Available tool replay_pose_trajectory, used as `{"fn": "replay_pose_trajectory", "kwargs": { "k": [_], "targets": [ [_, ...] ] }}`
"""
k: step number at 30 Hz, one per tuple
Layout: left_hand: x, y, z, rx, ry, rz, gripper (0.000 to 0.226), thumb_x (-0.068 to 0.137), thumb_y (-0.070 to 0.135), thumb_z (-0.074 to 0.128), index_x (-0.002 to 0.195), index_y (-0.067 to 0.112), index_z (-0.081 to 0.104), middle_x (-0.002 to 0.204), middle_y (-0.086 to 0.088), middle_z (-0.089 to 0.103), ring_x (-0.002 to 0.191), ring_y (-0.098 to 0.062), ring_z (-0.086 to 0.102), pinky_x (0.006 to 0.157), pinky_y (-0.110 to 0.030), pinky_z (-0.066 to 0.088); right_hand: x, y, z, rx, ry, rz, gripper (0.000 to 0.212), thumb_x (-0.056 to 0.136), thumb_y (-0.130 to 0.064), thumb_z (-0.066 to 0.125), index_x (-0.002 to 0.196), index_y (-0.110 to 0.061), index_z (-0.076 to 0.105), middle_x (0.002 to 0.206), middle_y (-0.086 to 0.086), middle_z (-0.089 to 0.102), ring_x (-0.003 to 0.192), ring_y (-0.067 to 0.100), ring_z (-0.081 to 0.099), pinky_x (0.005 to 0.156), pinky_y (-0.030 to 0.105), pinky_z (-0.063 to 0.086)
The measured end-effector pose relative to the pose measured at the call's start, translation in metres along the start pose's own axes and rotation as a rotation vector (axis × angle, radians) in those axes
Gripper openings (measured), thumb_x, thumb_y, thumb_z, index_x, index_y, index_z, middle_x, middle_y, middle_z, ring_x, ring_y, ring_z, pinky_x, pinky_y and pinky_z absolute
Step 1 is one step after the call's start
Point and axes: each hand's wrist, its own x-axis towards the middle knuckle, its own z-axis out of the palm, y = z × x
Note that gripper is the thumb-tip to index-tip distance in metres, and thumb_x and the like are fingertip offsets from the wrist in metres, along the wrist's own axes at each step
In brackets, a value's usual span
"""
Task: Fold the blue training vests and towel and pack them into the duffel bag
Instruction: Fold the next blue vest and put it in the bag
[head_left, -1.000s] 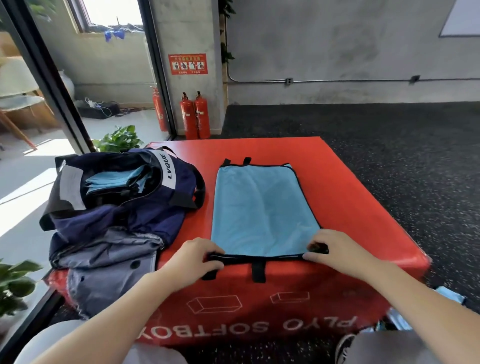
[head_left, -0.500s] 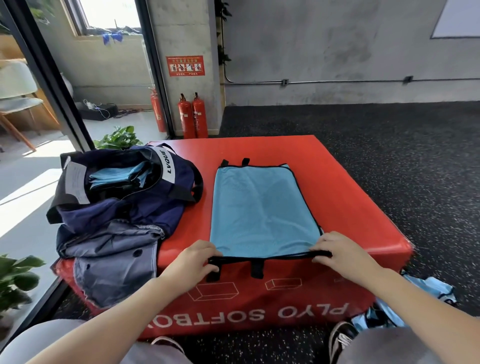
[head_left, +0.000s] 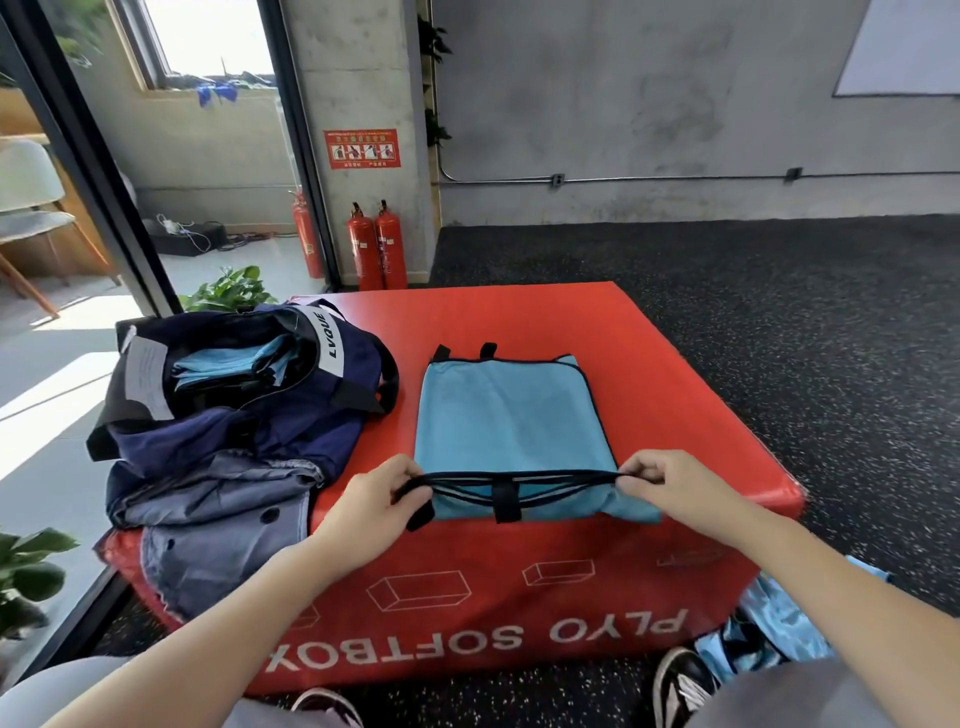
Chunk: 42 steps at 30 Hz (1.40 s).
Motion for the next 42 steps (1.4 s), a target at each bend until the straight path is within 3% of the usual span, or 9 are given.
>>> {"fn": "replay_pose_trajectory", "kwargs": {
  "k": [5,10,16,22,28,32,37,40,42],
  "targets": [
    [0.010,0.020,-0.012,-0.132,0.045,-0.046,0.006,0.091,0.022,0.072,0.089,0.025,0.067,0.079,0.007,0.074,0.072,-0.016,0.071,0.070,-0.027,0.055,0.012,-0.012,-0.013,0.144,-0.023,0.032,0.014,0.093,-0.027,0.071,0.085,-0.016,0.075,0.079,0.002,0.074,0.070,0.003,0.062,0.068,0.022,0.043],
    [0.038,0.015,-0.013,-0.157,0.128,-0.067,0.009,0.089,0.023,0.075,0.087,0.030,0.070,0.081,0.014,0.074,0.078,-0.009,0.072,0.078,-0.027,0.057,0.040,-0.013,-0.014,0.132,0.027,0.064,0.014,0.092,-0.028,0.073,0.083,-0.018,0.076,0.083,-0.002,0.075,0.078,0.003,0.065,0.077,0.026,0.045],
    [0.078,0.001,0.001,-0.204,0.171,-0.117,0.012,0.092,0.023,0.069,0.088,0.035,0.068,0.082,0.008,0.074,0.080,-0.022,0.070,0.082,-0.045,0.058,0.085,-0.005,-0.019,0.080,0.069,0.097,0.013,0.091,-0.038,0.073,0.084,-0.028,0.078,0.089,-0.013,0.075,0.094,0.004,0.066,0.089,0.032,0.047],
    [0.123,-0.010,0.012,-0.202,0.207,-0.165,0.015,0.093,0.021,0.069,0.087,0.035,0.068,0.079,0.013,0.073,0.075,-0.004,0.069,0.072,-0.017,0.052,0.129,0.008,-0.024,0.030,0.067,0.111,0.008,0.088,-0.038,0.075,0.085,-0.032,0.078,0.092,-0.017,0.075,0.097,-0.003,0.063,0.086,0.023,0.045],
    [0.162,-0.015,0.022,-0.102,0.212,-0.242,0.013,0.092,0.021,0.070,0.084,0.028,0.063,0.072,0.015,0.065,0.062,0.018,0.058,0.057,-0.002,0.040,0.160,0.023,-0.015,-0.064,0.056,0.103,0.005,0.089,-0.038,0.075,0.088,-0.034,0.077,0.089,-0.021,0.073,0.092,-0.005,0.063,0.080,0.019,0.044],
    [0.179,-0.028,0.028,0.013,0.210,-0.325,0.009,0.083,0.032,0.078,0.087,0.032,0.069,0.076,0.017,0.065,0.072,0.005,0.060,0.057,-0.006,0.036,0.176,0.032,-0.007,-0.193,0.040,0.117,0.007,0.086,-0.038,0.078,0.083,-0.038,0.072,0.087,-0.020,0.071,0.090,-0.003,0.063,0.078,0.015,0.045],
    [0.188,-0.041,0.030,0.036,0.174,-0.375,0.026,0.075,0.039,0.085,0.095,0.029,0.070,0.084,0.012,0.067,0.078,0.001,0.060,0.062,-0.010,0.036,0.187,0.025,-0.009,-0.416,0.024,0.149,0.023,0.079,-0.040,0.082,0.093,-0.032,0.066,0.091,-0.015,0.064,0.092,0.012,0.062,0.088,0.042,0.051],
    [0.190,-0.042,0.029,0.054,0.166,-0.380,0.030,0.075,0.038,0.085,0.099,0.028,0.070,0.084,0.009,0.067,0.079,-0.002,0.061,0.062,-0.013,0.037,0.190,0.004,0.001,-0.494,0.042,0.053,0.021,0.083,-0.040,0.078,0.099,-0.031,0.066,0.095,-0.013,0.063,0.096,0.013,0.060,0.090,0.042,0.050],
    [0.189,-0.042,0.030,0.066,0.177,-0.374,0.030,0.076,0.036,0.083,0.101,0.027,0.070,0.082,0.007,0.067,0.077,-0.004,0.061,0.062,-0.014,0.038,0.188,-0.015,0.015,-0.413,-0.039,0.001,0.013,0.088,-0.043,0.073,0.093,-0.032,0.068,0.090,-0.016,0.064,0.087,0.007,0.061,0.082,0.037,0.054]
  ]
}}
